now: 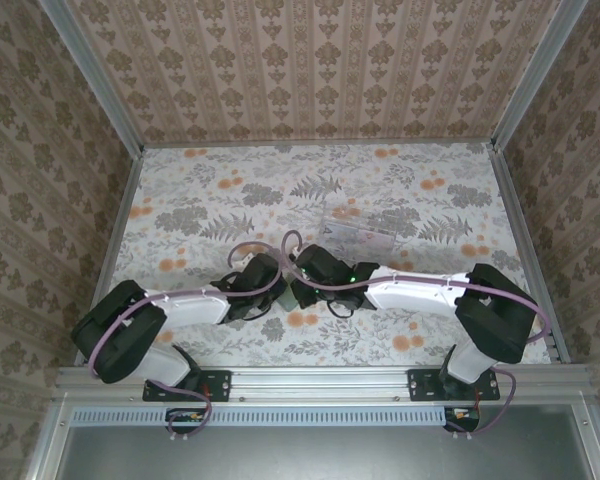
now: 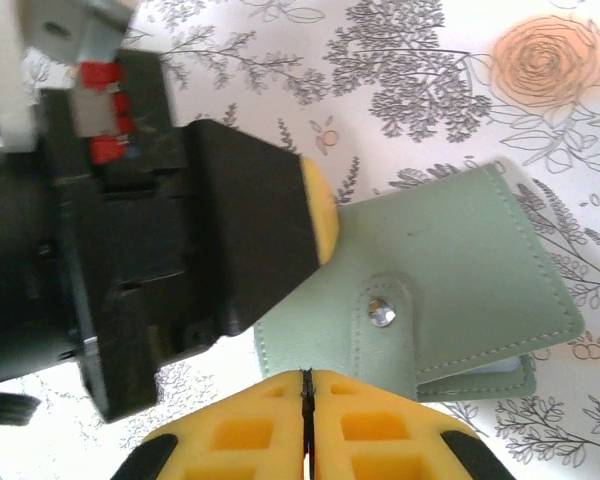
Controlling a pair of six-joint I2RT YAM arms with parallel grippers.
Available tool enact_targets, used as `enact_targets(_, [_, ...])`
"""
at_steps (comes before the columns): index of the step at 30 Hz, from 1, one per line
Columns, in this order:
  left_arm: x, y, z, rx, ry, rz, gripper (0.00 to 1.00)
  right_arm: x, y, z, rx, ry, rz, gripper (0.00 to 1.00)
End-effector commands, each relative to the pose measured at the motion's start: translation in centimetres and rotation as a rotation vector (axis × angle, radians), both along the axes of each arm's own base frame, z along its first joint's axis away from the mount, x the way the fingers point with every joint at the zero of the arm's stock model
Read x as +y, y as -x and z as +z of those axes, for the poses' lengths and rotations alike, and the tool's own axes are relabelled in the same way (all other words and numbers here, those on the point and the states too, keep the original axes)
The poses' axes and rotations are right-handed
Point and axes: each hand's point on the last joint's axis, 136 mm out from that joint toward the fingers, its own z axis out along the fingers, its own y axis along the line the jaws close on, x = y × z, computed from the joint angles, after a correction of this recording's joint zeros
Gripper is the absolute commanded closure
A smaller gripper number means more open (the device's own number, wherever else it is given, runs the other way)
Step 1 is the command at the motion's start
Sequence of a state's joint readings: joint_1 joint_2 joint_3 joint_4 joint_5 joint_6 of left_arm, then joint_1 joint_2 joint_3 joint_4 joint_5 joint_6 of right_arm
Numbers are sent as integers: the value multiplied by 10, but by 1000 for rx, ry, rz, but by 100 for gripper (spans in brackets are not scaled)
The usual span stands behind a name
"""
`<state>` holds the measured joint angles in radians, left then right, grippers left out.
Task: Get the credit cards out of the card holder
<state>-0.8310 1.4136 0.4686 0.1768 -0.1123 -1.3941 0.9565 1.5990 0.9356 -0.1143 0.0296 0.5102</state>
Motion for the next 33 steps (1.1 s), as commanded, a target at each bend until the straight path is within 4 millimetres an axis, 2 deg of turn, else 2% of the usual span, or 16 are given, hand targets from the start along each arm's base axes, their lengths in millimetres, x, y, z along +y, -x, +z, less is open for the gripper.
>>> enact_targets(1, [27, 29, -25, 83, -122, -40, 100, -18, -4, -21, 72, 43, -95, 88])
enact_targets(4, [27, 23, 5, 3, -128, -77, 100, -28, -8, -36, 119, 78, -142, 90])
enact_targets(8, [46, 16, 33, -94, -188, -89, 86, -40, -14, -57, 184, 122, -198, 95])
enact_targets(11, [61, 15, 31, -94, -188, -86, 86, -44, -18, -69, 214, 156, -216, 95])
enact_targets(16, [76, 21, 27, -94, -164, -67, 85, -32, -30, -78, 217, 189, -193, 94])
enact_targets(23, [90, 30, 32, -118, -161, -42, 84, -3, -61, -75, 187, 209, -117, 91])
enact_targets(27, [95, 33, 31, -124, -148, -29, 83, 13, -77, -67, 157, 226, -67, 88])
enact_targets(30, [98, 35, 34, -128, -145, -22, 83, 14, -81, -57, 137, 239, -66, 84])
enact_targets(33, [103, 34, 44, -147, -146, -16, 77, 8, -77, -37, 82, 278, -89, 70])
